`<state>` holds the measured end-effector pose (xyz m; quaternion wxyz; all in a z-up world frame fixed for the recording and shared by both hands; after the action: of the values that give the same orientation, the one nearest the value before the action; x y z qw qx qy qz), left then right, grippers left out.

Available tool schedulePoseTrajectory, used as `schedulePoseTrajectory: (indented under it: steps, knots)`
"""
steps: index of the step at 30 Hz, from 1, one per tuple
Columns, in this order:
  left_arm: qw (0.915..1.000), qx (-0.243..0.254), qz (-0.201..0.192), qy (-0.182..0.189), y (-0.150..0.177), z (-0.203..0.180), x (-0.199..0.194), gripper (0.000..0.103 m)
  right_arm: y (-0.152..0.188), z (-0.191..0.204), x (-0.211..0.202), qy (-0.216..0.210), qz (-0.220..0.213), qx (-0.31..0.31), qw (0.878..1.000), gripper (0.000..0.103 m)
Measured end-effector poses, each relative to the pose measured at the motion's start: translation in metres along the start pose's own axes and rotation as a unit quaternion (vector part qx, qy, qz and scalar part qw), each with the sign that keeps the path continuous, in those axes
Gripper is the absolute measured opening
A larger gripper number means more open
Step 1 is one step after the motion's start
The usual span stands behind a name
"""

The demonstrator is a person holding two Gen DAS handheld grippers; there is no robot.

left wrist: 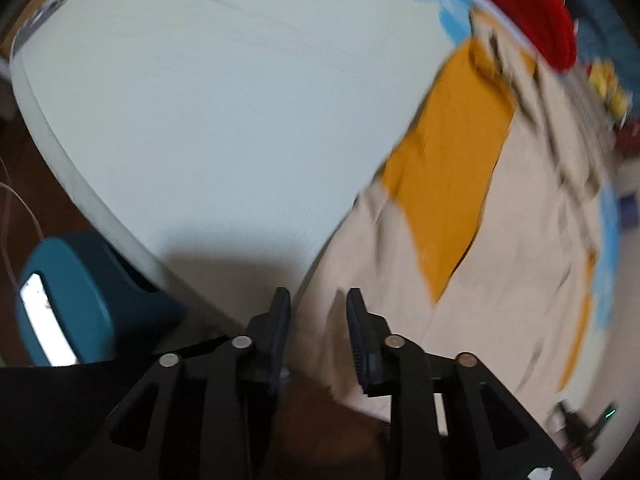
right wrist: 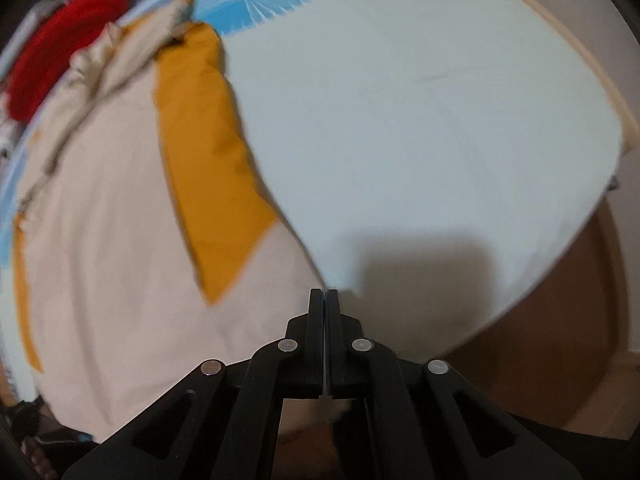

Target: Fold large clothes

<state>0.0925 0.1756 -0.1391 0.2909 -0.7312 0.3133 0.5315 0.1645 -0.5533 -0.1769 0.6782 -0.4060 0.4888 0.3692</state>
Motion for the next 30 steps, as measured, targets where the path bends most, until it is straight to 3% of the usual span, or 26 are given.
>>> schedulePoseTrajectory:
  steps: [1, 2, 4, 7, 12, 13, 14, 16, 21, 23, 26, 30]
  knots:
    - [0.9999, -0.001, -0.001, 0.012, -0.004, 0.000, -0.001, 0.030, 0.000, 0.003, -0.001, -0.011, -0.001, -0.002, 1.000, 0.016]
    - [0.9998, 0.004, 0.003, 0.017, -0.007, -0.001, 0.001, 0.032, 0.001, 0.005, 0.000, -0.016, 0.000, -0.002, 1.000, 0.038]
    - [0.9997, 0.009, 0.018, 0.016, -0.004, -0.001, 0.008, 0.037, 0.004, 0.001, 0.003, -0.012, 0.007, 0.001, 1.000, 0.056]
    - [0.9987, 0.017, 0.046, -0.009, -0.001, -0.003, 0.024, 0.038, 0.009, -0.006, 0.018, -0.008, 0.044, 0.010, 0.999, 0.056]
    - [0.9964, 0.057, 0.035, -0.051, 0.004, -0.013, 0.029, 0.033, 0.011, 0.008, 0.026, 0.028, 0.050, -0.032, 0.998, 0.053]
    - [0.9958, 0.064, 0.033, -0.057, 0.004, -0.014, 0.027, 0.015, 0.013, 0.010, 0.025, 0.033, 0.048, -0.041, 0.997, 0.036]
    - [0.9956, 0.069, 0.032, -0.055, 0.005, -0.015, 0.027, 0.010, 0.016, 0.011, 0.023, 0.026, 0.047, -0.046, 0.997, 0.011]
    - [0.9966, 0.066, 0.029, -0.042, 0.006, -0.014, 0.022, 0.010, 0.017, 0.014, 0.013, 0.008, 0.038, -0.046, 0.998, 0.006]
    - [0.9986, 0.048, 0.022, 0.000, 0.005, -0.009, 0.008, 0.017, 0.018, 0.002, -0.007, -0.002, 0.017, -0.028, 0.999, 0.006]
    - [0.9987, 0.037, 0.034, 0.005, 0.005, -0.005, 0.014, 0.022, 0.015, -0.004, -0.002, 0.008, 0.025, -0.016, 1.000, 0.015]
    - [0.9979, 0.042, 0.048, -0.009, 0.011, -0.008, 0.025, 0.022, 0.022, -0.014, 0.011, 0.008, 0.060, -0.001, 0.998, 0.030]
    - [0.9965, 0.067, 0.040, -0.030, 0.013, -0.019, 0.028, 0.021, 0.026, -0.002, 0.014, 0.026, 0.062, -0.032, 0.997, 0.033]
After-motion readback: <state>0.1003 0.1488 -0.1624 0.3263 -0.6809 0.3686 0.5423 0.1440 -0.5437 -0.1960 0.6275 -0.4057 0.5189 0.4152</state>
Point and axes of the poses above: each gripper's, at about its wrist camera, not at the fingertips, and x roughly the way its jaws point, z to its left, y to its underside, the point moved 3 cm from there along x, roughly the way its jaws point, and after that the axes turned 2 degrees about -y, right-handed, at the moved point
